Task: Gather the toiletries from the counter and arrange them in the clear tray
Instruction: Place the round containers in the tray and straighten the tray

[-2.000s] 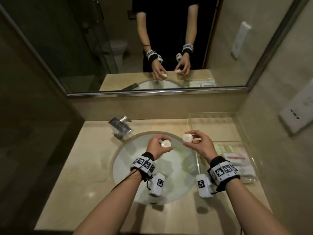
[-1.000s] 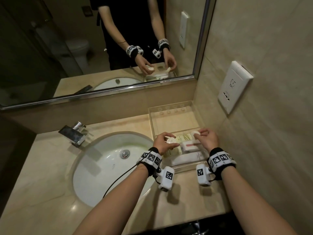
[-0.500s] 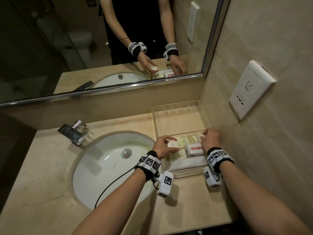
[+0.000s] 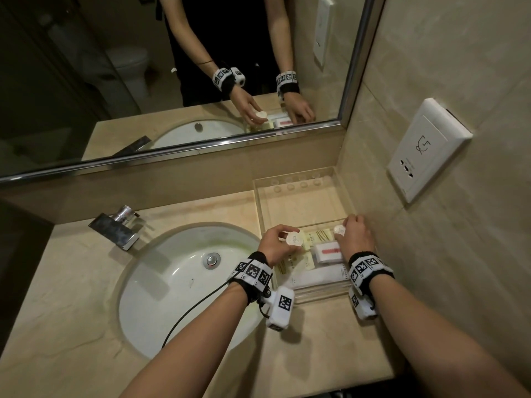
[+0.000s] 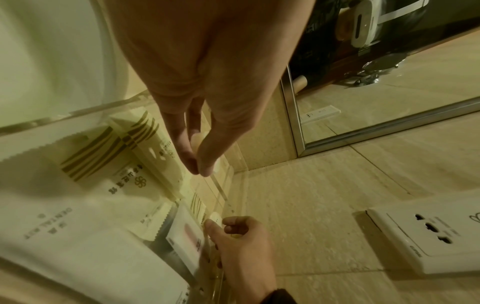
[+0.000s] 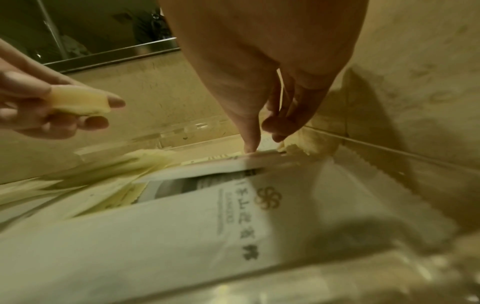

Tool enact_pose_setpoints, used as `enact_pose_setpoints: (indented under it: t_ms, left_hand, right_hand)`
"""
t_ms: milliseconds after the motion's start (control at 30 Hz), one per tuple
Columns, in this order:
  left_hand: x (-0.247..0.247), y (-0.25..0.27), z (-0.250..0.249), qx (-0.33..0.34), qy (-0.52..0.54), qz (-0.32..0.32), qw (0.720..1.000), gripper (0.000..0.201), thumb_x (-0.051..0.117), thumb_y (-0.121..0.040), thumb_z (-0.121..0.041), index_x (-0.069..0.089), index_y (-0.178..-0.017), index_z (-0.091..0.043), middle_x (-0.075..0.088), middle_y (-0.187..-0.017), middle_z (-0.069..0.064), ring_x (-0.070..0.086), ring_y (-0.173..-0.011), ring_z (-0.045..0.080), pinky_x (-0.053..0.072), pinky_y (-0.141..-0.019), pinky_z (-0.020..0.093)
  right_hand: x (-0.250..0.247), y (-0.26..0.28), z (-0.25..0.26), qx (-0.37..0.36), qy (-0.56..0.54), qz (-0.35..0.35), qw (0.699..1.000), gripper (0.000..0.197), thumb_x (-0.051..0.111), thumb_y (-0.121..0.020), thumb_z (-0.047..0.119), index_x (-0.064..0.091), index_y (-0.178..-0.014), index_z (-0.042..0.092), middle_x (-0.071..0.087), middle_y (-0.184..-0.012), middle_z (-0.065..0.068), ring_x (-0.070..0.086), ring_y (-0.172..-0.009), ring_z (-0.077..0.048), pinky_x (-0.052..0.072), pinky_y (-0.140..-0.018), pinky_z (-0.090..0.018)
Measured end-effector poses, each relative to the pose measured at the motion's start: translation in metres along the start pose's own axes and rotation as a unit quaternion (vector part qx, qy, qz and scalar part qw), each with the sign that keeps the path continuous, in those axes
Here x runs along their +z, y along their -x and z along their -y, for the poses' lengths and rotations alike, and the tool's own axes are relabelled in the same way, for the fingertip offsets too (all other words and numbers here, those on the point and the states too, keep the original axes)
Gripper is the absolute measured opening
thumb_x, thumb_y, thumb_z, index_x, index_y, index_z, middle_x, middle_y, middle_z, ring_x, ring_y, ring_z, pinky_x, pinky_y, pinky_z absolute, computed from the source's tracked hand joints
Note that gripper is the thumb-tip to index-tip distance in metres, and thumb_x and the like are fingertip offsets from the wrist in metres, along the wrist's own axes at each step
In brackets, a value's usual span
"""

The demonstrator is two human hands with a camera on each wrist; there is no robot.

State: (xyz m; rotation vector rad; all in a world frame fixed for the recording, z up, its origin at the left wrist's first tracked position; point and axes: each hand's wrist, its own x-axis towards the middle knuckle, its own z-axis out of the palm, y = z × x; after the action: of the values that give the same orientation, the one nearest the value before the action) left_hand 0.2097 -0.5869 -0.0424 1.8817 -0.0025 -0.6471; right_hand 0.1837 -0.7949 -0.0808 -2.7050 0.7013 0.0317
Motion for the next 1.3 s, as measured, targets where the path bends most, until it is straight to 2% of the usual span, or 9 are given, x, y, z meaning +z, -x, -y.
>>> enact_pose_setpoints:
  t_ms: [333, 467, 567, 667, 800, 900, 967, 1100, 1300]
  left_hand:
    - [0.005, 0.0, -0.005, 0.008, 0.006, 0.002, 1.0, 0.048, 0.078, -0.072, -0.002, 0.064, -0.117, -0.014, 0.059, -0.11, 0.005, 0.06, -0.085, 0.019, 0.056, -0.088, 0.04]
    - [0.005, -0.001, -0.008, 0.025, 0.003, 0.01, 1.0, 0.043, 0.074, -0.076, -0.002, 0.066, -0.116, -0.015, 0.062, -0.11, 0.003, 0.06, -0.076, 0.012, 0.056, -0.079, 0.028]
    - [0.007, -0.004, -0.012, 0.038, 0.0, 0.021, 0.999, 0.043, 0.072, -0.076, 0.0, 0.067, -0.114, -0.02, 0.066, -0.11, 0.005, 0.062, -0.081, 0.015, 0.056, -0.085, 0.033]
    - [0.01, -0.007, -0.022, 0.04, -0.002, 0.018, 0.999, 0.049, 0.075, -0.072, 0.006, 0.063, -0.114, -0.015, 0.063, -0.097, 0.005, 0.06, -0.078, 0.015, 0.056, -0.081, 0.033]
    - [0.017, -0.014, -0.032, 0.048, 0.0, 0.012, 0.999, 0.05, 0.079, -0.067, 0.007, 0.054, -0.106, -0.012, 0.062, -0.09, 0.003, 0.062, -0.088, 0.022, 0.056, -0.086, 0.041]
    - [0.021, -0.019, -0.037, 0.049, 0.005, 0.008, 0.999, 0.05, 0.078, -0.067, 0.008, 0.051, -0.105, -0.009, 0.063, -0.088, 0.005, 0.064, -0.085, 0.023, 0.056, -0.086, 0.041]
    - [0.024, -0.02, -0.038, 0.043, -0.003, 0.005, 0.999, 0.049, 0.076, -0.07, 0.007, 0.051, -0.109, -0.008, 0.062, -0.09, 0.007, 0.062, -0.081, 0.022, 0.057, -0.083, 0.041]
    - [0.03, -0.02, -0.035, 0.068, -0.123, 0.011, 0.99, 0.033, 0.069, -0.08, 0.001, 0.059, -0.11, -0.009, 0.062, -0.106, 0.012, 0.058, -0.084, 0.018, 0.054, -0.082, 0.033]
    - [0.04, -0.018, -0.028, 0.127, -0.304, 0.042, 0.943, 0.026, 0.057, -0.089, -0.004, 0.067, -0.111, -0.014, 0.061, -0.117, 0.008, 0.058, -0.106, 0.024, 0.046, -0.095, 0.032]
  right_hand:
    - [-0.001, 0.003, 0.0, -0.007, 0.018, 0.018, 1.0, 0.039, 0.066, -0.09, 0.027, 0.054, -0.114, -0.001, 0.051, -0.117, -0.016, 0.063, -0.09, -0.03, 0.056, -0.082, -0.04]
    - [-0.012, 0.005, 0.007, 0.016, -0.086, 0.007, 0.996, 0.026, 0.065, -0.09, 0.03, 0.06, -0.102, 0.007, 0.056, -0.111, -0.01, 0.063, -0.086, -0.025, 0.057, -0.077, -0.039]
    - [-0.026, 0.011, 0.021, 0.015, -0.305, 0.071, 0.95, 0.022, 0.069, -0.086, 0.034, 0.066, -0.093, 0.014, 0.066, -0.093, -0.001, 0.064, -0.082, -0.017, 0.057, -0.06, -0.028]
    - [-0.039, 0.019, 0.032, 0.01, -0.436, 0.17, 0.883, 0.02, 0.077, -0.08, 0.035, 0.073, -0.094, 0.021, 0.072, -0.093, -0.003, 0.067, -0.085, -0.018, 0.061, -0.055, -0.037]
    - [-0.041, 0.014, 0.022, -0.052, -0.403, 0.177, 0.897, 0.02, 0.077, -0.081, 0.03, 0.075, -0.098, 0.021, 0.072, -0.102, -0.005, 0.068, -0.094, -0.017, 0.055, -0.056, -0.022]
    - [-0.041, 0.013, 0.015, -0.036, -0.409, 0.178, 0.894, 0.021, 0.076, -0.082, 0.024, 0.073, -0.101, 0.013, 0.071, -0.098, -0.005, 0.068, -0.085, -0.014, 0.053, -0.054, -0.017]
    - [-0.033, 0.01, 0.008, 0.036, -0.414, 0.169, 0.894, 0.016, 0.075, -0.083, 0.017, 0.07, -0.096, 0.009, 0.07, -0.089, -0.006, 0.068, -0.078, -0.018, 0.055, -0.053, -0.021]
    - [-0.008, -0.004, -0.01, 0.125, -0.301, 0.132, 0.936, 0.014, 0.076, -0.078, 0.025, 0.062, -0.08, 0.021, 0.072, -0.089, -0.007, 0.07, -0.082, -0.024, 0.059, -0.079, -0.041]
    - [0.001, -0.009, -0.002, 0.128, -0.23, 0.098, 0.96, 0.021, 0.078, -0.077, 0.03, 0.06, -0.081, 0.021, 0.069, -0.085, -0.002, 0.067, -0.078, -0.019, 0.057, -0.076, -0.038]
